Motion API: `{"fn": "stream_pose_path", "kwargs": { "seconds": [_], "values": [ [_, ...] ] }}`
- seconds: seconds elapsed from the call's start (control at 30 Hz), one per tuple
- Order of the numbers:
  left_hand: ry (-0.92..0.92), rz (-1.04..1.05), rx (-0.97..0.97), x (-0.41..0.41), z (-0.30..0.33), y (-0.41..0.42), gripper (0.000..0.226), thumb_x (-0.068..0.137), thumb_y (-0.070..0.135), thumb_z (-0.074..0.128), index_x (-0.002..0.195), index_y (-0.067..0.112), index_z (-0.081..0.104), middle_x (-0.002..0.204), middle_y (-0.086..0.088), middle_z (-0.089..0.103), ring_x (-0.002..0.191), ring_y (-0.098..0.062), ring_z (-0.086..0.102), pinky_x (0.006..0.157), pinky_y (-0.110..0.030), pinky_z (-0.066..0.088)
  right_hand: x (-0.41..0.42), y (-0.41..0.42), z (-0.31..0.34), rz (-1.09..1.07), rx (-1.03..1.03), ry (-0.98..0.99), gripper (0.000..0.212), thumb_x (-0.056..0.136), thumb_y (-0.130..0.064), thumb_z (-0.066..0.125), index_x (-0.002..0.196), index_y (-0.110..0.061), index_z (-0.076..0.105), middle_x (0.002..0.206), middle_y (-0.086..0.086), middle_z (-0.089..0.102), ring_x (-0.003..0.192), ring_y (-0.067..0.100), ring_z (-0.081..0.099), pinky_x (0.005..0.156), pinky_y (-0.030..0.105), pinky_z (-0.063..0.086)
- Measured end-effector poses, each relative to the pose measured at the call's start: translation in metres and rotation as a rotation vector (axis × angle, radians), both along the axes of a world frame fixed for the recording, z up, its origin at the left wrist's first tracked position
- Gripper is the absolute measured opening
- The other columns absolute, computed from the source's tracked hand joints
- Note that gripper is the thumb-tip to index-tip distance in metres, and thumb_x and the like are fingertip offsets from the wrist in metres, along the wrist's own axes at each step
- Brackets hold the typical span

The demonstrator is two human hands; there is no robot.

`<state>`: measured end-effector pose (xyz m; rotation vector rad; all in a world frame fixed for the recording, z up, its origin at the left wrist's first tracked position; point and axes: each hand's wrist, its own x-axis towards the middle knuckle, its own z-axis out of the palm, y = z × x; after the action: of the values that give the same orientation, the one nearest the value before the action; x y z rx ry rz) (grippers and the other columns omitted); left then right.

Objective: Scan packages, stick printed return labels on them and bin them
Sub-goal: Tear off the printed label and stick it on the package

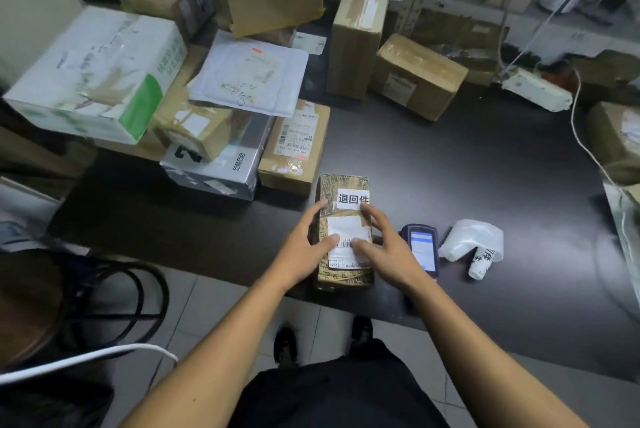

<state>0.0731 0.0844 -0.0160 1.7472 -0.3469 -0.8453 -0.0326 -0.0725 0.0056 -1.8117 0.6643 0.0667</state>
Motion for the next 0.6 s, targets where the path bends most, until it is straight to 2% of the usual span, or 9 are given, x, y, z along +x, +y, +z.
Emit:
{"fn": "stream_pose_path", "kwargs": {
  "seconds": [0.07,0.2,0.33,0.43,0.53,0.6],
  "values": [
    [-0.016,0.036,0.005,-0.007,0.001,0.018,0.062,0.091,0.016,0.068,0.131,0.053,0.038,0.125,0.016,0.056,0.108,0.004,0.057,0.079,-0.009,0.048,0.000,0.017,0.002,0.037,-0.006,-0.004,0.060,0.095,-0.010,0.060,0.142,-0.039,0.038,0.111,-0.031,0.051,0.098,-0.003,0.062,0.081,0.018,0.054],
    [-0.046,0.160,0.048,-0.033,0.000,0.058,0.063,0.090,0.020,0.069,0.133,0.054,0.038,0.128,0.013,0.058,0.115,-0.009,0.058,0.097,-0.028,0.049,-0.006,0.046,-0.004,0.177,-0.034,-0.006,0.061,0.094,-0.014,0.060,0.142,-0.043,0.035,0.122,-0.021,0.053,0.110,0.006,0.061,0.094,0.037,0.054],
    [-0.019,0.316,0.069,-0.069,-0.003,0.098,0.063,0.087,0.026,0.069,0.131,0.059,0.039,0.126,0.014,0.062,0.110,-0.006,0.062,0.095,-0.038,0.054,-0.013,0.075,-0.013,0.360,-0.012,-0.003,0.061,0.091,-0.028,0.060,0.142,-0.046,0.034,0.138,-0.012,0.050,0.117,0.010,0.058,0.096,0.044,0.054],
    [0.006,0.473,0.089,-0.104,-0.003,0.133,0.063,0.087,0.025,0.070,0.132,0.058,0.041,0.117,0.019,0.065,0.101,0.005,0.064,0.091,-0.035,0.057,-0.020,0.103,-0.021,0.505,0.026,-0.014,0.062,0.091,-0.026,0.061,0.145,-0.038,0.035,0.139,-0.010,0.050,0.119,0.012,0.057,0.097,0.041,0.054],
    [0.000,0.628,0.127,-0.141,0.001,0.172,0.063,0.088,0.023,0.070,0.137,0.052,0.041,0.119,0.022,0.063,0.100,0.010,0.061,0.091,-0.025,0.054,-0.027,0.140,-0.025,0.662,0.047,-0.031,0.059,0.094,-0.016,0.061,0.143,-0.037,0.036,0.136,-0.007,0.053,0.113,0.006,0.060,0.091,0.026,0.054],
    [0.000,0.709,0.148,-0.164,0.004,0.200,0.063,0.089,0.025,0.070,0.137,0.053,0.040,0.121,0.020,0.063,0.102,0.008,0.062,0.089,-0.023,0.053,-0.034,0.170,-0.025,0.741,0.087,-0.032,0.059,0.095,-0.017,0.062,0.143,-0.039,0.036,0.135,-0.003,0.055,0.111,0.006,0.062,0.092,0.031,0.055]
  ]
}}
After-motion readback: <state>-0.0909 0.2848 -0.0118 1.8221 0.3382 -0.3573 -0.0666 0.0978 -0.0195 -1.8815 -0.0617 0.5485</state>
